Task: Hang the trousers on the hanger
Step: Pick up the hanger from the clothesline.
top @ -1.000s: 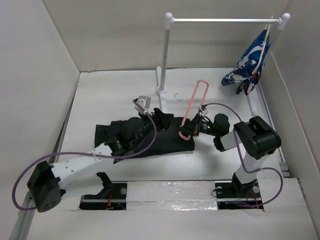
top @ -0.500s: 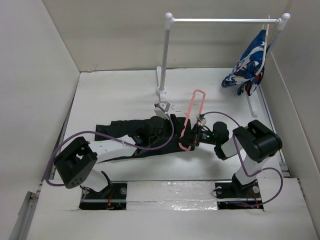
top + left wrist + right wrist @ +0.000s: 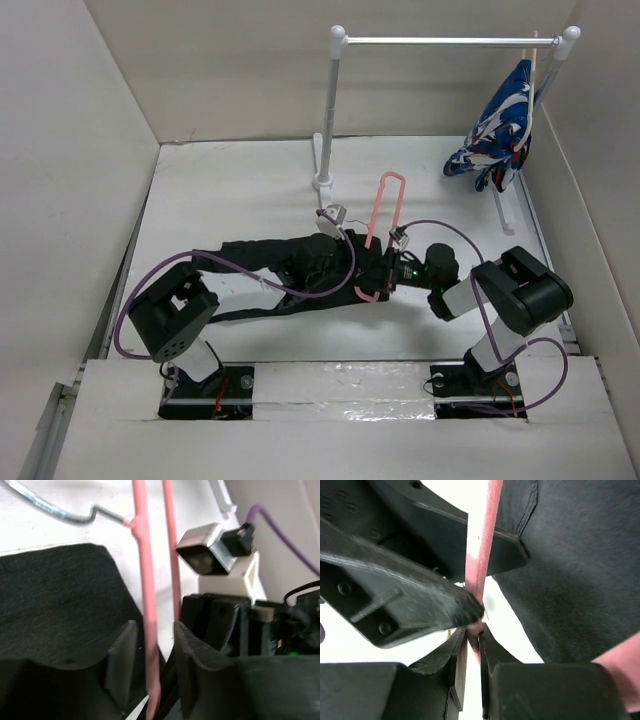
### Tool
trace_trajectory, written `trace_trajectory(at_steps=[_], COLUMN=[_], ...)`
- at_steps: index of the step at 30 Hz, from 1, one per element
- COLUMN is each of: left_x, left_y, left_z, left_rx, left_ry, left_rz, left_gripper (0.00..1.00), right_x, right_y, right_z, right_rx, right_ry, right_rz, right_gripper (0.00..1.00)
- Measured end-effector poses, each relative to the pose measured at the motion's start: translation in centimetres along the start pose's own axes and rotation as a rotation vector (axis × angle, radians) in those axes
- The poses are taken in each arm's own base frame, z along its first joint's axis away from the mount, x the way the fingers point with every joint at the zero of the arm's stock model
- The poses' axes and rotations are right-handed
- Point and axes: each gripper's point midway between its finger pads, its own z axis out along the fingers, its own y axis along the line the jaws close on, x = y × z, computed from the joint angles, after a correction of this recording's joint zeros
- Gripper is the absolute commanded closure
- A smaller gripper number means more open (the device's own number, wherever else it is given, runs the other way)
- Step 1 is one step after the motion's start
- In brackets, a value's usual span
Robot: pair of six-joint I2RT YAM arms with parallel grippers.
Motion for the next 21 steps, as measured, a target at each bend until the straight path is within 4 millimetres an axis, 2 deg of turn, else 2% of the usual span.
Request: trace_trajectory(at_steps=[1,3,6,11,12,13,14,16,21], left_x=[-0.2,-0.6,-0.6,-0.2,-0.1,0.0,0.1,0.5,3.1], left_y=[-0.2,-0.6,-0.3,-0.4,-0.4,-0.4,-0.5,-0.5,-0.2], left_z=[0.0,0.1,0.1,0.0,-0.1,-0.1,-0.3,-0.6,-1.8], left_rx=[0.008,0.021,0.013,0.026,0.029,0.035,0.041,0.046,0.034], left_ry=[-0.009,-0.022,-0.027,-0.023,-0.023,-0.026,-0.027,-0.027,-0.004], left_rz=[-0.003,-0.015,-0.023,-0.044,-0.049,-0.055,-0.061,-0.061,-0.083], left_gripper=[0.71,0.85,1.00,1.00,1.00,1.00,1.00,1.00,1.00], right_x=[0.2,0.4,0.5,0.9,1.0,1.1,1.2,1.5,1.9], right_y=[0.1,0.1,0.2,0.1,0.1,0.2,0.2,0.3,0.3], right_z=[0.1,0.2,0.1,-0.1,-0.2,-0.3,-0.3,-0.6,-2.7], right_rx=[-0.002,-0.005,-0.007,-0.004,-0.004,-0.004,-0.004,-0.004,0.002], right_ry=[0.006,0.014,0.011,0.010,0.011,0.011,0.011,0.013,-0.019], right_rz=[0.000,-0.001,-0.006,-0.004,-0.003,-0.003,-0.003,-0.004,-0.044], right_gripper=[1.00,1.00,1.00,1.00,0.92,0.77,0.45,0.19,0.16])
